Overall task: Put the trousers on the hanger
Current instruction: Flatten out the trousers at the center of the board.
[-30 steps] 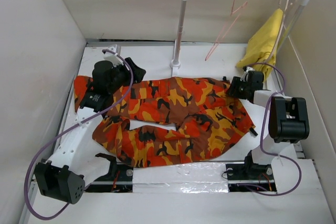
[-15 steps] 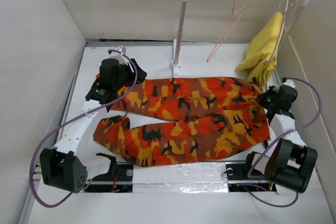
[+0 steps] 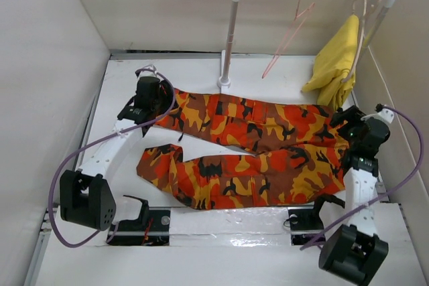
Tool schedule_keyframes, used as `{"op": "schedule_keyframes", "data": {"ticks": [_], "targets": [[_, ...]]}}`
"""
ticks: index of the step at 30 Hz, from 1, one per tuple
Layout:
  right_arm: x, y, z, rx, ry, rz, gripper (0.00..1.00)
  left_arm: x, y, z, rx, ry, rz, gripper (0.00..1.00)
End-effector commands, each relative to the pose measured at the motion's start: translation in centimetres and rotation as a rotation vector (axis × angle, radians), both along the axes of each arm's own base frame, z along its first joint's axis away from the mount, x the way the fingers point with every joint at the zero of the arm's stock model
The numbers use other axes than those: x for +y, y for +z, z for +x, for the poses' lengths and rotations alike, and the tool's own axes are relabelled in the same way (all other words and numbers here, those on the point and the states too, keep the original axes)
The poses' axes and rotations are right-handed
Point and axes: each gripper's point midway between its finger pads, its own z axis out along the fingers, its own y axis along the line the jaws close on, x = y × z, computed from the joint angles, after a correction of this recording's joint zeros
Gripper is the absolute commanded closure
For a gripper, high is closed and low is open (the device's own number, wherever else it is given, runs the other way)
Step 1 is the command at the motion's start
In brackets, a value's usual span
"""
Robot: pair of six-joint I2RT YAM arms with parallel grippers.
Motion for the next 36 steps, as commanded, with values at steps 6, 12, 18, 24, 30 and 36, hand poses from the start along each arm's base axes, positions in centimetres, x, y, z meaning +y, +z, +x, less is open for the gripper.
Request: {"op": "schedule_keyframes", "data": {"ticks": [6,12,18,24,30,36], "targets": [[9.0,-1.8,-1.3,-0.113,0.384,-0.102,1.0,6.8,-2.9,1.1,0.032,0.327,-0.103,0.47],[14.6,-3.9,-1.8,-0.09,0.61,-0.12,0.98,9.7,-7.1,1.6,0.072,0.434,-0.224,0.43],[18.8,-3.6,-2.0,-0.091,0.682,-0.18,0.87,8.3,-10.4,2.2,0.137,0.391,-0.298,0.44],[21.0,-4.0,-1.8,-0.075,0.714,-0.199,0.83,7.4,-12.2,3.0,0.153,0.361,-0.339,0.52],[21.4,-4.4,-2.0,-0.051,0.731,-0.204,0.81,7.5,-12.2,3.7,0.134,0.362,-0.343,0.73],[21.4,-3.8,-2.2,-0.096,0.723,-0.195,0.8,7.7,-11.8,3.4,0.125,0.4,-0.333,0.71]]}}
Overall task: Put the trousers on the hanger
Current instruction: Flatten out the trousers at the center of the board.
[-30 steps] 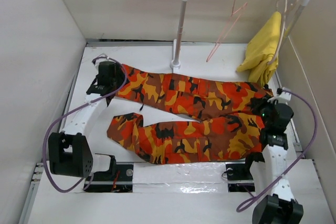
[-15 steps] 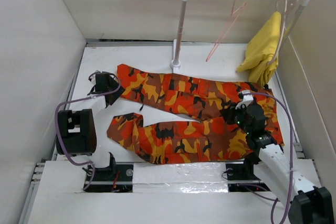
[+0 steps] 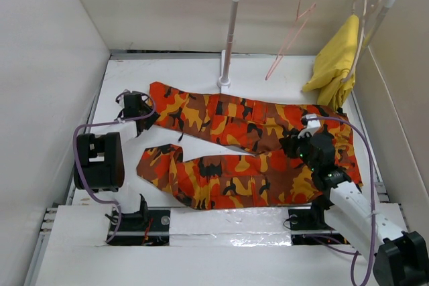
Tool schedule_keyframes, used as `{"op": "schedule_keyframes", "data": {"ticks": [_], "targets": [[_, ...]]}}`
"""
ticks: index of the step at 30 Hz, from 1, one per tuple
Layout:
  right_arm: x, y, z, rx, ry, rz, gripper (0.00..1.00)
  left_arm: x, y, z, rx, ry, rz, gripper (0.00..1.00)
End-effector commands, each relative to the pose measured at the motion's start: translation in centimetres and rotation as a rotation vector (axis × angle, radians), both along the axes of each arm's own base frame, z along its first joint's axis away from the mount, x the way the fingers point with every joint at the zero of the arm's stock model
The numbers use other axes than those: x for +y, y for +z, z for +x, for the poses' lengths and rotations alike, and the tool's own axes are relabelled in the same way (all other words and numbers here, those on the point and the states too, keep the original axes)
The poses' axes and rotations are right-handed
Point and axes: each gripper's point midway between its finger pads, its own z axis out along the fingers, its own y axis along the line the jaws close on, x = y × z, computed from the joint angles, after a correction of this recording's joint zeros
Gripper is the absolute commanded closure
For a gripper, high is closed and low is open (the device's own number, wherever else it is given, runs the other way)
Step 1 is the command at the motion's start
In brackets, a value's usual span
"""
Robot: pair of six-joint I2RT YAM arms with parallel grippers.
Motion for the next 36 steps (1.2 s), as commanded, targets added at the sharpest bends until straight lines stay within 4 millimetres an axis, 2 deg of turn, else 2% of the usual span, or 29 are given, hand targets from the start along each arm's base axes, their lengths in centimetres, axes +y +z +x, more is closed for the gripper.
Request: {"op": "schedule_keyframes", "data": {"ticks": [1,4,5,7,9,12,16,20,22,23,24,26,27,29,30,31,32,34,35,36], "targets": [[0.2,3.1,1.1,-0.11,-0.017,0.028,0.8,0.1,1.3,0.3,-0.047,0.033,-0.004,0.7],[0.4,2.9,1.0,-0.104,0.001,0.024,0.8,0.0,1.5,-0.4,-0.059,0.043,-0.001,0.64],[0.5,2.9,1.0,-0.104,0.006,0.024,0.8,0.2,0.9,-1.1,-0.047,0.053,0.006,0.63],[0.5,2.8,1.1,-0.1,0.004,0.024,0.8,1.0,1.4,-1.5,-0.068,0.084,0.035,0.52],[0.2,2.9,1.3,-0.103,-0.015,0.021,0.8,1.2,0.8,-2.3,-0.063,0.095,0.046,0.44],[0.3,2.9,1.1,-0.099,-0.007,0.022,0.79,1.1,0.5,-2.8,-0.067,0.105,0.048,0.44],[0.3,2.8,1.1,-0.1,-0.008,0.025,0.79,1.4,-1.3,-2.8,-0.014,0.12,0.038,0.48],[0.5,2.5,1.0,-0.091,0.007,0.023,0.79,1.4,-0.3,-1.0,-0.057,0.114,0.016,0.55],[0.6,2.5,1.1,-0.093,0.008,0.026,0.79,1.5,0.1,-0.4,-0.059,0.114,0.02,0.62],[0.6,2.3,1.1,-0.087,0.011,0.025,0.78,1.8,1.3,0.7,-0.081,0.121,0.032,0.63],[0.8,2.2,1.0,-0.084,0.02,0.025,0.79,2.0,1.6,0.9,-0.079,0.12,0.047,0.66],[0.8,2.2,1.0,-0.08,0.025,0.024,0.79,2.5,3.9,1.9,-0.133,0.132,0.072,0.67],[0.8,2.3,0.9,-0.082,0.025,0.023,0.78,2.7,4.7,2.1,-0.158,0.137,0.079,0.74],[0.8,2.3,0.9,-0.086,0.023,0.025,0.78,2.7,7.8,3.0,-0.238,0.127,0.085,0.83],[0.8,2.4,0.9,-0.091,0.021,0.028,0.78,2.2,8.7,3.2,-0.26,0.116,0.088,0.92],[0.9,2.4,0.9,-0.092,0.029,0.03,0.78,0.8,9.9,3.2,-0.281,0.076,0.104,0.95],[0.9,2.3,0.9,-0.091,0.032,0.029,0.78,0.3,11.7,3.6,-0.315,0.07,0.124,1.0],[1.0,2.5,0.9,-0.093,0.035,0.033,0.78,-2.1,14.0,3.7,-0.377,0.018,0.139,1.0],[1.0,2.5,0.9,-0.092,0.034,0.035,0.78,-5.2,15.0,3.5,-0.408,-0.045,0.137,1.0],[1.0,2.5,0.9,-0.093,0.032,0.035,0.78,-7.2,15.7,3.3,-0.43,-0.088,0.136,1.0]]}}
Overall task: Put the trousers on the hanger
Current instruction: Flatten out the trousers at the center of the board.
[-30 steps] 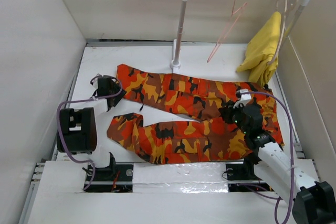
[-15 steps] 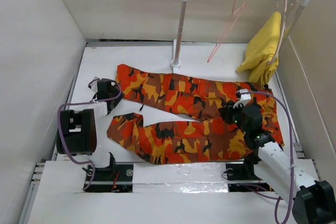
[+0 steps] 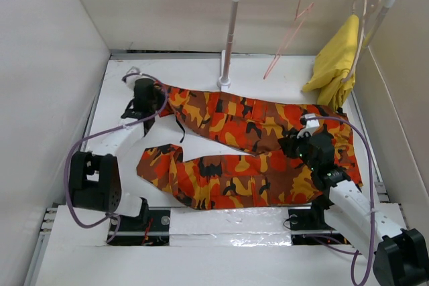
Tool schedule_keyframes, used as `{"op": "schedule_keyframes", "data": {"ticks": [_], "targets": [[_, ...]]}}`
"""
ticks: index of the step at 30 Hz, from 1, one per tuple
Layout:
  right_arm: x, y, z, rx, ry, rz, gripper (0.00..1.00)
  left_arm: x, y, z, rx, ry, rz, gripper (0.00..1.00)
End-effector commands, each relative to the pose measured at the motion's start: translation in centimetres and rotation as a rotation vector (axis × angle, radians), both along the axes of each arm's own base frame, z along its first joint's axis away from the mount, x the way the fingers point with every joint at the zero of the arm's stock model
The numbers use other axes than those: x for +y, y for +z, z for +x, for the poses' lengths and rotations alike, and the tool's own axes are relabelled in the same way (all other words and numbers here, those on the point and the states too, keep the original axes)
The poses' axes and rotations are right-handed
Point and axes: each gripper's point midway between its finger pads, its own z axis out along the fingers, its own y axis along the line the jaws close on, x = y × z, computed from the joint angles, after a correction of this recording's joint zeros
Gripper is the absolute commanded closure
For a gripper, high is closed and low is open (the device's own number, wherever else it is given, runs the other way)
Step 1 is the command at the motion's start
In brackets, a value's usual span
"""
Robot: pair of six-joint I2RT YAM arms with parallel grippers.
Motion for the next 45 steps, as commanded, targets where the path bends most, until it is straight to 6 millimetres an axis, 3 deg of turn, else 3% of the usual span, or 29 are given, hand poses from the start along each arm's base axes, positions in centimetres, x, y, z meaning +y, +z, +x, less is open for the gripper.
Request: {"op": "schedule_keyframes", "data": {"ticks": [1,2,4,5,6,7,8,9,10,11,12,13,14,16,17,18,21,24,27,28,29,30,31,32,34,35,38,41,45], "targets": [[0.7,2.4,0.8,-0.088,0.018,0.029,0.78,-7.1,6.1,0.1,-0.163,-0.162,0.045,1.0],[0.8,2.4,0.8,-0.085,0.023,0.03,0.78,-12.0,6.6,-1.2,-0.185,-0.272,0.066,1.0],[0.7,2.3,0.7,-0.082,0.021,0.025,0.77,-16.7,4.6,-2.5,-0.149,-0.368,0.112,1.0],[0.6,2.4,0.7,-0.085,0.019,0.025,0.77,-18.7,4.6,-2.7,-0.152,-0.392,0.139,1.0],[0.5,2.5,0.8,-0.091,0.008,0.024,0.77,-22.4,3.6,-4.5,-0.139,-0.481,0.173,1.0],[0.4,2.4,0.8,-0.091,0.006,0.025,0.77,-23.8,0.3,-5.0,-0.056,-0.517,0.234,1.0],[0.4,2.4,0.8,-0.091,0.005,0.025,0.77,-25.3,0.9,-4.7,-0.065,-0.525,0.256,1.0],[0.5,2.3,0.8,-0.088,0.007,0.026,0.77,-26.9,-0.4,-5.6,-0.038,-0.572,0.303,1.0],[0.6,2.4,0.7,-0.089,0.016,0.024,0.77,-27.7,-3.2,-5.8,0.024,-0.604,0.358,1.0],[0.6,2.3,0.7,-0.085,0.019,0.024,0.77,-29.3,-2.7,-5.3,0.015,-0.644,0.364,1.0],[0.6,2.4,0.7,-0.088,0.017,0.024,0.77,-29.8,-3.5,-5.1,0.037,-0.661,0.385,0.98],[0.5,2.3,0.8,-0.087,0.011,0.023,0.77,-29.8,-6.0,-5.1,0.1,-0.694,0.442,0.95],[0.5,2.3,0.8,-0.085,0.011,0.023,0.77,-31.2,-5.1,-4.5,0.085,-0.723,0.432,0.92],[0.6,2.3,0.8,-0.084,0.014,0.022,0.77,-31.3,-6.9,-4.6,0.14,-0.761,0.475,0.8],[0.6,2.3,0.7,-0.085,0.016,0.021,0.77,-32.2,-6.8,-5.0,0.136,-0.794,0.467,0.74],[0.6,2.4,0.7,-0.085,0.016,0.021,0.77,-32.3,-6.9,-5.1,0.137,-0.806,0.465,0.59],[0.5,2.5,0.8,-0.093,0.01,0.022,0.77,-32.3,-6.8,-5.2,0.139,-0.826,0.484,0.39],[0.7,2.4,0.7,-0.084,0.022,0.023,0.77,-30.9,-5.6,-5.7,0.127,-0.794,0.491,0.39],[0.7,2.5,0.7,-0.089,0.022,0.026,0.77,-29.2,-2.6,-5.7,0.039,-0.741,0.398,0.4],[0.7,2.5,0.7,-0.089,0.021,0.027,0.77,-28.6,0.2,-5.4,-0.029,-0.706,0.342,0.41],[0.7,2.5,0.7,-0.088,0.023,0.026,0.77,-26.9,-1.0,-5.9,-0.005,-0.678,0.327,0.42],[0.8,2.5,0.7,-0.087,0.027,0.028,0.77,-26.0,-0.5,-5.8,-0.016,-0.628,0.264,0.45],[0.9,2.5,0.6,-0.087,0.034,0.029,0.77,-24.3,1.7,-4.7,-0.082,-0.561,0.195,0.46],[0.9,2.6,0.6,-0.09,0.034,0.026,0.78,-22.3,-0.5,-5.3,-0.043,-0.528,0.174,0.47],[0.7,2.6,0.6,-0.093,0.024,0.025,0.94,-19.9,0.5,-4.2,-0.087,-0.454,0.045,0.49],[0.7,2.6,0.7,-0.095,0.024,0.025,1.0,-18.6,-1.2,-4.7,-0.053,-0.434,0.026,0.49],[1.1,2.5,0.5,-0.09,0.046,0.023,1.0,-16.0,-2.5,-4.1,-0.032,-0.351,-0.069,0.45],[1.1,2.5,0.7,-0.09,0.043,0.022,1.0,-15.2,-4.0,-3.0,0.014,-0.323,-0.158,0.42],[1.3,2.2,0.6,-0.079,0.057,0.017,0.96,-16.1,-5.6,-2.4,0.071,-0.319,-0.227,0.41]]}}
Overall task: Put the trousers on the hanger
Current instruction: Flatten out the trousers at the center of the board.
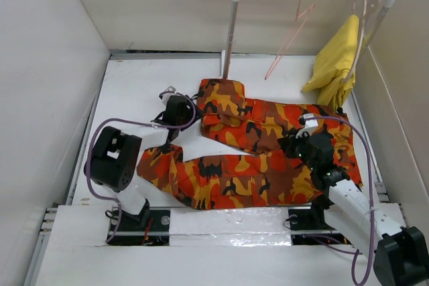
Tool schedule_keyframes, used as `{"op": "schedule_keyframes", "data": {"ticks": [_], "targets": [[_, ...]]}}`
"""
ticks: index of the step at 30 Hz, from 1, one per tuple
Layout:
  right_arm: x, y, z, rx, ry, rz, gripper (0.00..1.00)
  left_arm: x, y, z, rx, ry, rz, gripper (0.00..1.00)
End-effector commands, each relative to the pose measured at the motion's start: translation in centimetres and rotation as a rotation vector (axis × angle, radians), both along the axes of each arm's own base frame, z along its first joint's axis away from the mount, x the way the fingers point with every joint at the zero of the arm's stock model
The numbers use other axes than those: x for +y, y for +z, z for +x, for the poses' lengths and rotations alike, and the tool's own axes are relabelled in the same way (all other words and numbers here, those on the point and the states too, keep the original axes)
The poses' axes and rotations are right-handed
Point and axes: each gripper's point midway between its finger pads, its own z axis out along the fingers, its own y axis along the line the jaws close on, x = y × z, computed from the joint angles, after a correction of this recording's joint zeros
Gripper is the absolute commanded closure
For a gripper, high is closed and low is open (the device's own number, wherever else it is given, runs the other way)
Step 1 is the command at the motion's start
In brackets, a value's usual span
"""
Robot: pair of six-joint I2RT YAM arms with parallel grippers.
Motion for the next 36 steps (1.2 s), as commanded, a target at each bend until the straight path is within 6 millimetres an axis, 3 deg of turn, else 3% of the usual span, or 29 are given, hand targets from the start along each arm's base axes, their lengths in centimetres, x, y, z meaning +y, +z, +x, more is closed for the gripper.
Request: {"op": "schedule_keyframes", "data": {"ticks": [1,9,21,32,35,36], "targets": [[0.8,2.2,0.7,-0.079,0.034,0.014,0.96,-2.1,1.5,1.1,-0.012,0.007,-0.152,0.41],[1.1,2.3,0.6,-0.083,0.048,0.02,0.95,-1.3,-2.1,1.6,0.075,0.123,-0.222,0.41],[1.4,2.0,0.5,-0.074,0.066,0.024,0.94,1.3,-3.3,3.2,0.081,0.367,-0.244,0.5],[1.6,1.8,0.6,-0.07,0.072,0.026,0.94,0.6,-4.0,4.5,0.088,0.363,-0.248,0.58],[1.6,1.8,0.6,-0.069,0.077,0.024,0.94,0.4,-4.4,4.5,0.085,0.351,-0.247,0.8],[1.6,1.9,0.6,-0.071,0.077,0.025,0.94,0.4,-4.4,4.5,0.087,0.349,-0.245,0.93]]}}
